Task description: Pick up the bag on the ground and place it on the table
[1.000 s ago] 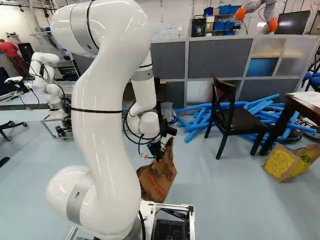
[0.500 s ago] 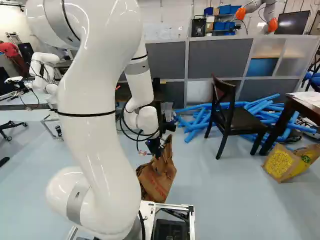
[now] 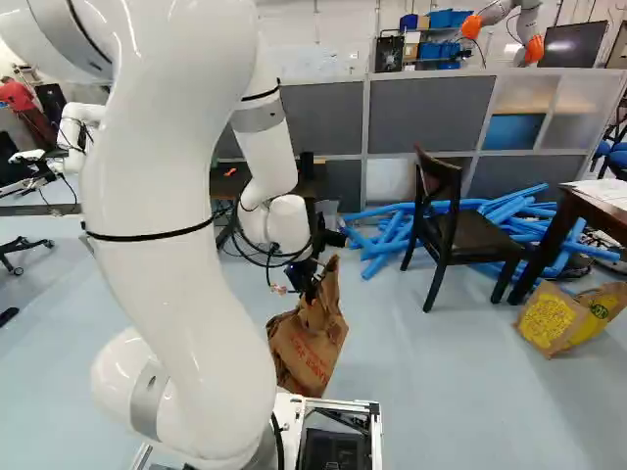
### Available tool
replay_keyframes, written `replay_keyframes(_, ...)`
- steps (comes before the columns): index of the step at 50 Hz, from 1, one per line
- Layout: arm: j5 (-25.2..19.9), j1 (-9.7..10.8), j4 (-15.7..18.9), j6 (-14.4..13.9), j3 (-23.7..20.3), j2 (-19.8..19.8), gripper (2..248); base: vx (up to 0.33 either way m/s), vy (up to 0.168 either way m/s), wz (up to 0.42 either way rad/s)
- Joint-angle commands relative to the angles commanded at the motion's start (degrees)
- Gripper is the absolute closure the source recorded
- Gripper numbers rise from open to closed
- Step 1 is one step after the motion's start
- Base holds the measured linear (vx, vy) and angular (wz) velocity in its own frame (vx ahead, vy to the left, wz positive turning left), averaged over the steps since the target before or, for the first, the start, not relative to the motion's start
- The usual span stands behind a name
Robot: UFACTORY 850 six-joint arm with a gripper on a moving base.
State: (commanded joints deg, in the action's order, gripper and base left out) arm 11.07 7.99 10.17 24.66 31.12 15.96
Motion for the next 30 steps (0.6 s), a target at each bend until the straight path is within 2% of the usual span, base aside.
replay_keyframes(30, 5.2, 0.1, -0.7, 0.0, 2.4, -4.9, 229, 0.0, 0.0, 0.0)
